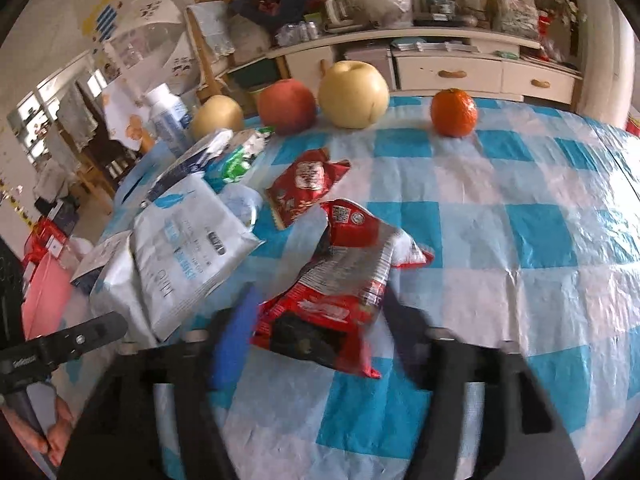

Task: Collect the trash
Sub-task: 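Grasp the red chip bag with the right tool, then grasp the white plastic bag with the left tool while the right tool lifts the chip bag, then carry both bags to the pink basin and open both tools over it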

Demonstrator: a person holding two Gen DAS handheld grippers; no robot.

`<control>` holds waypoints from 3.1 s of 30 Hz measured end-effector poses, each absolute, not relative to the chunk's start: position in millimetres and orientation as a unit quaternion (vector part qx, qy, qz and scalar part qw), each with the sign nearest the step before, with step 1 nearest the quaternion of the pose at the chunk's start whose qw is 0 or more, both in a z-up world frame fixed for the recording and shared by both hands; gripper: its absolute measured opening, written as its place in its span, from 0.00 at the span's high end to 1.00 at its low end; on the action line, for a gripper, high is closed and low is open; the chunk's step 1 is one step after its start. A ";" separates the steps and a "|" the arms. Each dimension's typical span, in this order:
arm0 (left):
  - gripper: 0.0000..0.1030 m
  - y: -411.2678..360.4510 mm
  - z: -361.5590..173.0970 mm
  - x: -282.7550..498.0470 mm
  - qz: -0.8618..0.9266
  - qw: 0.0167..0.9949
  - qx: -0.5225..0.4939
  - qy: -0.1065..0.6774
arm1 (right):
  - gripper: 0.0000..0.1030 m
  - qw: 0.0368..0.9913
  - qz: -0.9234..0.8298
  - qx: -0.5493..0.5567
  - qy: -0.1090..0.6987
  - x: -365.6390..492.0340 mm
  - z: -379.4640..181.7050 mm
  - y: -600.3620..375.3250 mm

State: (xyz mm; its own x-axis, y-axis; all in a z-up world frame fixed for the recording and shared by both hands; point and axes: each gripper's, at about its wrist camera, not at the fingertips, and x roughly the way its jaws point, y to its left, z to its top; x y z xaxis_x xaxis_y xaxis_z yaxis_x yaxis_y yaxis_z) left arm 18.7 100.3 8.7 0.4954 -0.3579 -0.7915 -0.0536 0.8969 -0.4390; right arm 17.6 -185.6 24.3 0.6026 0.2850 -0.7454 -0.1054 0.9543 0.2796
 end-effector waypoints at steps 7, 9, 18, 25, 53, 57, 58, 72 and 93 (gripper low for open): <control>0.14 90.8 9.3 25.3 -0.066 0.837 -0.203 0.503 | 0.21 0.885 0.089 0.134 0.437 29.3 12.8 -191.8; 0.14 89.3 9.6 28.9 -0.051 0.836 -0.203 0.507 | 0.21 0.887 0.084 0.131 0.435 29.4 12.5 -191.2; 0.16 81.7 8.5 32.1 -0.027 0.841 -0.181 0.508 | 0.54 0.897 0.076 0.055 0.432 25.4 11.9 -170.5; 0.67 86.0 11.2 19.5 -0.052 0.842 -0.167 0.511 | 0.62 0.899 0.088 0.056 0.426 20.2 15.3 -175.5; 0.78 190.4 61.7 -17.3 -0.089 0.884 -0.198 0.413 | 0.63 0.904 0.156 0.106 0.383 -38.8 61.2 -145.9; 0.78 214.3 71.1 -24.5 -0.068 0.893 -0.201 0.396 | 0.63 0.904 0.185 0.105 0.370 -47.8 83.5 -114.7; 0.78 222.8 75.2 -27.1 -0.059 0.897 -0.200 0.390 | 0.63 0.904 0.192 0.106 0.368 -49.3 87.1 -107.8; 0.78 358.7 110.5 -64.2 0.092 0.915 -0.217 0.328 | 0.63 0.860 0.370 0.045 0.350 -59.1 148.1 108.3; 0.17 464.9 102.0 -94.5 0.229 0.902 -0.240 0.277 | 0.17 0.853 0.384 -0.003 0.354 -45.2 118.0 250.8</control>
